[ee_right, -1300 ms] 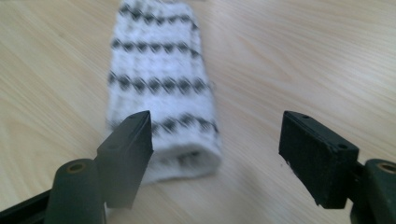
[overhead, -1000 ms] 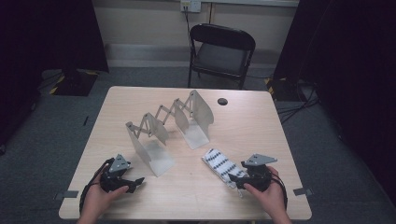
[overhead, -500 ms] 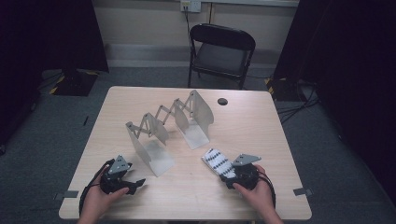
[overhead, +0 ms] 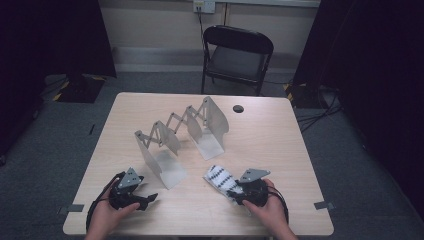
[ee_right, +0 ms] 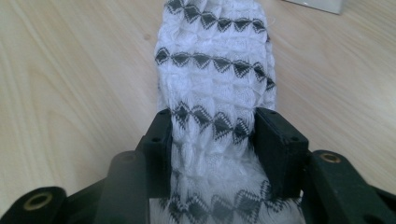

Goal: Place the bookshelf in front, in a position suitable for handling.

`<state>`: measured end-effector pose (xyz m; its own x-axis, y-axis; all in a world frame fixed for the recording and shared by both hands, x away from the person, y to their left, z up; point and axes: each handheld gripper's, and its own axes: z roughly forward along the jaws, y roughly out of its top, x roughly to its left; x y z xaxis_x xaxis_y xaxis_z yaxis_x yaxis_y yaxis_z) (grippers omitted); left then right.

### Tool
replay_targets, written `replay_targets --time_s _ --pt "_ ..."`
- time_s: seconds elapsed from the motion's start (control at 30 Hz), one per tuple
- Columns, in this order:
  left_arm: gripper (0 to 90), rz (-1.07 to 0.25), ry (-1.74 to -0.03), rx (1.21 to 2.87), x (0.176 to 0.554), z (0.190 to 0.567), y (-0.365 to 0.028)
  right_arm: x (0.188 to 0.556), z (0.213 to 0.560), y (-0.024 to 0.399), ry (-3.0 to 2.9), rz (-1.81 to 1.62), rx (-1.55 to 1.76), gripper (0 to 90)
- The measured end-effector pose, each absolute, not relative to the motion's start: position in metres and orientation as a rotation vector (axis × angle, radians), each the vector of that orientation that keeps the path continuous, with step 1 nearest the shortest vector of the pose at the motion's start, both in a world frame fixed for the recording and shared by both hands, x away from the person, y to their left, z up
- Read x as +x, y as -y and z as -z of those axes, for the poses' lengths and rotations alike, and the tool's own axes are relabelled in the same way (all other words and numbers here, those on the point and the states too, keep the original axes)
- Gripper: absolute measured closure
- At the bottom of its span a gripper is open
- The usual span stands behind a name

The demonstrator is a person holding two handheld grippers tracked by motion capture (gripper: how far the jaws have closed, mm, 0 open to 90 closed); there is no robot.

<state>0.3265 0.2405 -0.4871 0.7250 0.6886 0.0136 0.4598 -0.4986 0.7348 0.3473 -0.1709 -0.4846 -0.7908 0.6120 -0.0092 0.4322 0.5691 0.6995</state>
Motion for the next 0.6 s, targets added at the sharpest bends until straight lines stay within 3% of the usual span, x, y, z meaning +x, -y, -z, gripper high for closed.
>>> replay_targets --time_s 0.6 --pt "17.9 -0.36 -0.873 2.145 0.316 0.486 -0.236 0.335 0.485 0.119 -2.688 -1.117 0.626 52.4"
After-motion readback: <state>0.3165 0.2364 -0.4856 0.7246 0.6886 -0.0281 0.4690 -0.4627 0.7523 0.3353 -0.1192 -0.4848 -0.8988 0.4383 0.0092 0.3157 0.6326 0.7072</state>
